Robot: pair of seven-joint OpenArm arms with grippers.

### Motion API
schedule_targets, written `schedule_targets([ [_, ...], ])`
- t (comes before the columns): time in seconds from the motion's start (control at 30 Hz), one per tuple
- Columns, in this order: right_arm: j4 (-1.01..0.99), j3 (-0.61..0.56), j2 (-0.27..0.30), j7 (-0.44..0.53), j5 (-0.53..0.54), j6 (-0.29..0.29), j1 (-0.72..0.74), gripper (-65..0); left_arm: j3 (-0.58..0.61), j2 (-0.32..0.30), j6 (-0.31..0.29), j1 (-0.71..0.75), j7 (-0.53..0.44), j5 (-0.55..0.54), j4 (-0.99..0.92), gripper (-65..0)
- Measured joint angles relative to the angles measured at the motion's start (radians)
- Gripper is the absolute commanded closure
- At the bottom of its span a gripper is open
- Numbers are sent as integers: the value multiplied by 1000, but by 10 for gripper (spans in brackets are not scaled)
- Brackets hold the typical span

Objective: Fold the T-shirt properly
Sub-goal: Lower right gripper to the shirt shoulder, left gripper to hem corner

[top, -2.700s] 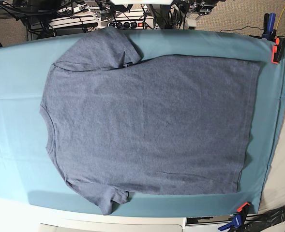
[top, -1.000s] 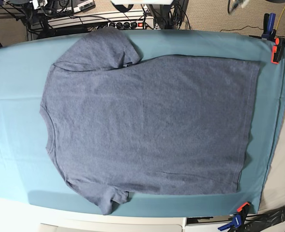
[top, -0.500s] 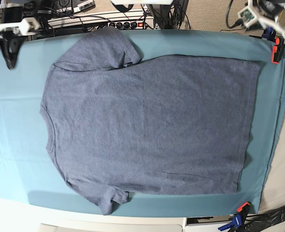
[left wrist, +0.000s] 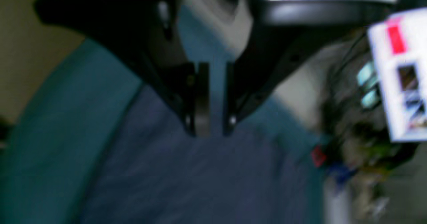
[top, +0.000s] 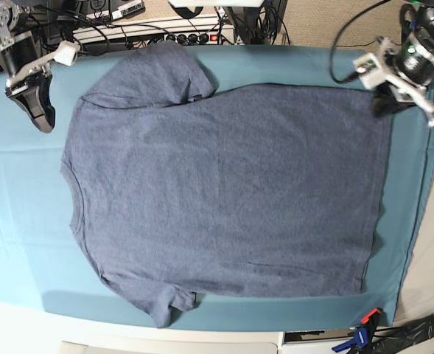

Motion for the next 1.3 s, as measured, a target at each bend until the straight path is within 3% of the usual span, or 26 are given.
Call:
schedule_targets([
  [0.07, 0, -5, 10, -1, 0, 37, 0, -5, 80, -17, -6, -35, -18, 87, -72, -89],
  [0.2, 0, -63, 15, -30, 22, 33, 9, -30, 238, -41, 48, -129, -20, 164, -230, -90],
  [0.37, -6, -255, 14, -154, 68, 36, 87, -227, 370, -39, 74, -210, -8, 254, -360, -162],
  [0.5, -22, -406, 7, -188, 68, 37, 164, -232, 401, -54, 90, -223, 18, 250, -363, -246],
  [0.67, -69, -522, -17, -214, 68, 38, 240, -232, 402, -112, 94, -195, 52, 224, -361, -248],
  [0.83, -154, -540, -16, -236, 70, 40, 293, -232, 402, -168, 100, -163, 82, 216, -361, -247],
  [1.03, -244, -540, -16, -240, 48, 37, 331, -232, 402, -172, 119, -161, 94, 193, -362, -247],
  [1.07, -251, -540, -16, -242, 35, 48, 331, -232, 402, -172, 120, -160, 97, 193, -362, -247],
  [1.13, -256, -540, -17, -248, 39, 140, 331, -232, 402, -172, 120, -160, 97, 189, -362, -247],
  [1.3, -249, -534, -11, -234, 68, 242, 334, -232, 402, -172, 120, -160, 97, 187, -362, -247],
])
